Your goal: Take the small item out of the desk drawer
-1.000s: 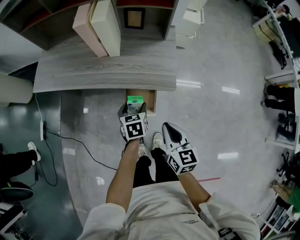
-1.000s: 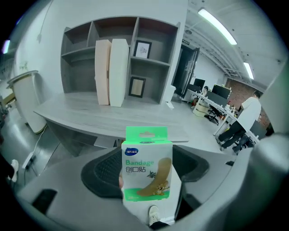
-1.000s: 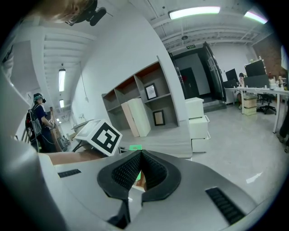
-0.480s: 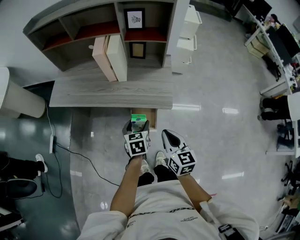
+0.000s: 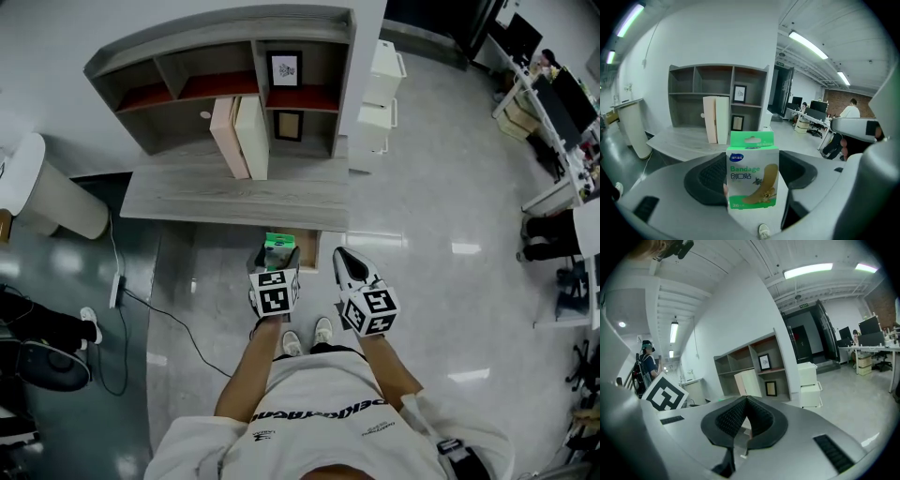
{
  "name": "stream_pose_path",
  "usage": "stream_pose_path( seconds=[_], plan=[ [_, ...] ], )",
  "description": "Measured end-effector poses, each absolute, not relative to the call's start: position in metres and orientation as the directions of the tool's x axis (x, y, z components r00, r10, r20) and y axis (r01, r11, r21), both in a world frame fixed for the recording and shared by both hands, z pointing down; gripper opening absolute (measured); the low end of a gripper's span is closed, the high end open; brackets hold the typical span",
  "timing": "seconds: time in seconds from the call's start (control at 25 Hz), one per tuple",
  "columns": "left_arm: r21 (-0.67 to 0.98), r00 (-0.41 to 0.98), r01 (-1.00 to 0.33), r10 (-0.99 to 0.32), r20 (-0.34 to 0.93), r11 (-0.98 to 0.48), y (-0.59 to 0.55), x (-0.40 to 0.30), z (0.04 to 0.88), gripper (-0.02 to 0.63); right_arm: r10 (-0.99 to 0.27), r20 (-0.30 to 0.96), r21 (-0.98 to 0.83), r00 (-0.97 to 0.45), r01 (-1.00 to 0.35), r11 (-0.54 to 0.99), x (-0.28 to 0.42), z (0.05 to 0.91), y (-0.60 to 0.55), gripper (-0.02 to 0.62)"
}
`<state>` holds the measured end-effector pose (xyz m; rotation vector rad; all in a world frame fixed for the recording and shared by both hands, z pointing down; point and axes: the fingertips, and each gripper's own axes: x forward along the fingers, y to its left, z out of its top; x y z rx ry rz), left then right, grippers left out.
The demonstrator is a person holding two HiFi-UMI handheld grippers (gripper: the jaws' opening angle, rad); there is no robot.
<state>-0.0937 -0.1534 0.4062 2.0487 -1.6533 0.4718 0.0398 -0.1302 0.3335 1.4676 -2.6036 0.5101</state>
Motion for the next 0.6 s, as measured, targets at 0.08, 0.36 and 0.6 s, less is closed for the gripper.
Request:
stream_pose_path(
  seconds=[0.08,0.36,0.6],
  plan=[
    [0.131,0.225,-0.974,-0.826,0.517,-0.183,-0.149,-0.094,0.395,0.357,-0.815,0.241,-0.229,-0.527,-0.847,0.48,0.04,0.325,-0.132,0.031],
    [0.087,0.251,-0.968,-0.863,0.439,-0.237,-0.142,-0.087,0.368,0.357,-0.813,0.218,-0.199,-0.54,-0.84,0.505,0.03,0.306,-0.124,0.031],
    [0.085,0.256,-0.967,-0.888,0.383,-0.242,-0.138,-0.09,0.345,0.357,-0.818,0.201,-0.183,-0.538,-0.841,0.509,0.024,0.3,-0.124,0.031]
  ],
)
